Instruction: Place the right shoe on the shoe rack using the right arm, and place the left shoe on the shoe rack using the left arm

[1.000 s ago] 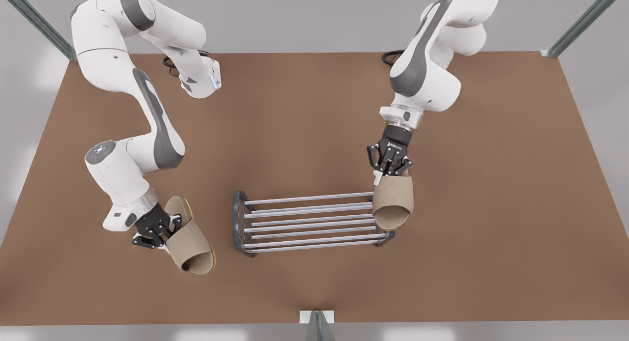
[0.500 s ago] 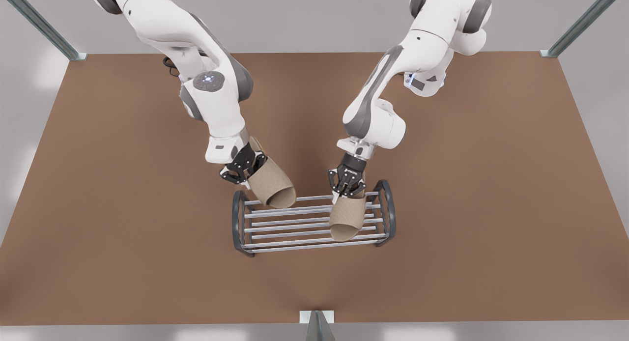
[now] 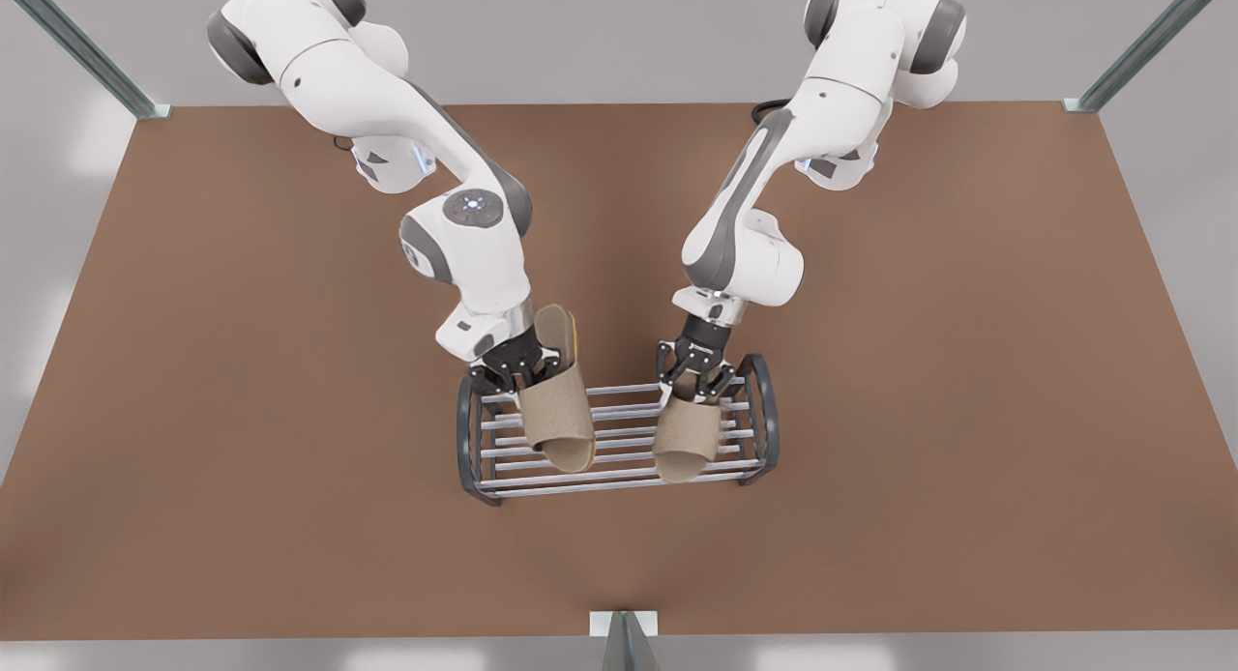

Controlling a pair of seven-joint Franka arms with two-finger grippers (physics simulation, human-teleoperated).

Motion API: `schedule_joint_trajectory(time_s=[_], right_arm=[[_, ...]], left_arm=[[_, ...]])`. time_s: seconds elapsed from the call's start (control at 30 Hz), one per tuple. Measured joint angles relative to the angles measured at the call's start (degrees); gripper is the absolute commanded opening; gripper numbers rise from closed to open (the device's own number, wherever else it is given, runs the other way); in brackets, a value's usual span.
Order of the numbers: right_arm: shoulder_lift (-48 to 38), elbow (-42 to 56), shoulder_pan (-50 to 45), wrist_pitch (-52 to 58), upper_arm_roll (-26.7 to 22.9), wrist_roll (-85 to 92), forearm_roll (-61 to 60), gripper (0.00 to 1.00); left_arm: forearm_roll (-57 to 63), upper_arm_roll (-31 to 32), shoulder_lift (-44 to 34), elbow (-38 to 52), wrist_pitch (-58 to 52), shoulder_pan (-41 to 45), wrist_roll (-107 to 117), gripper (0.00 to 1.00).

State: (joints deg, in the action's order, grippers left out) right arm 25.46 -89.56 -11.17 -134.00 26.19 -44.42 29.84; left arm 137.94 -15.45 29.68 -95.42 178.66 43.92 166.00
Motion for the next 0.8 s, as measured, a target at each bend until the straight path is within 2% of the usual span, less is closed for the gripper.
schedule_joint_trajectory(time_s=[0.13,0.27,0.3,0.4,0.43,0.47,0.7,0.8], right_arm=[[4.5,4.4,-6.4,-0.2,-5.5,-6.4,2.7,0.21],[5.7,5.1,-8.1,-0.3,-6.4,-11.5,5.5,0.21],[5.8,5.0,-8.6,-0.2,-6.5,-12.7,6.0,0.46],[5.8,4.3,-9.2,0.1,-6.5,-15.9,7.1,0.65],[5.8,4.1,-9.3,0.2,-6.5,-16.8,7.4,0.91],[5.8,3.8,-9.5,0.3,-6.5,-17.7,8.0,1.0],[5.6,2.2,-8.8,0.5,-6.2,-22.5,10.7,1.0],[2.6,2.0,-7.5,1.1,-5.7,-23.3,5.3,1.0]], left_arm=[[0.1,0.0,0.0,-0.3,0.1,-0.1,0.0,1.0],[0.2,-0.1,-0.1,-0.3,0.3,-0.1,0.0,1.0],[0.2,-0.1,-0.2,-0.3,0.5,-0.1,0.0,1.0],[0.2,-0.3,-0.4,-0.3,1.3,0.0,0.0,1.0],[0.2,-0.3,-0.5,-0.4,1.5,0.0,0.0,1.0],[0.2,-0.3,-0.5,-0.4,1.7,0.0,0.0,1.0],[0.2,-0.4,-2.2,-1.8,3.5,0.0,0.0,1.0],[0.3,-1.3,-6.3,-4.1,5.4,0.3,0.0,1.0]])
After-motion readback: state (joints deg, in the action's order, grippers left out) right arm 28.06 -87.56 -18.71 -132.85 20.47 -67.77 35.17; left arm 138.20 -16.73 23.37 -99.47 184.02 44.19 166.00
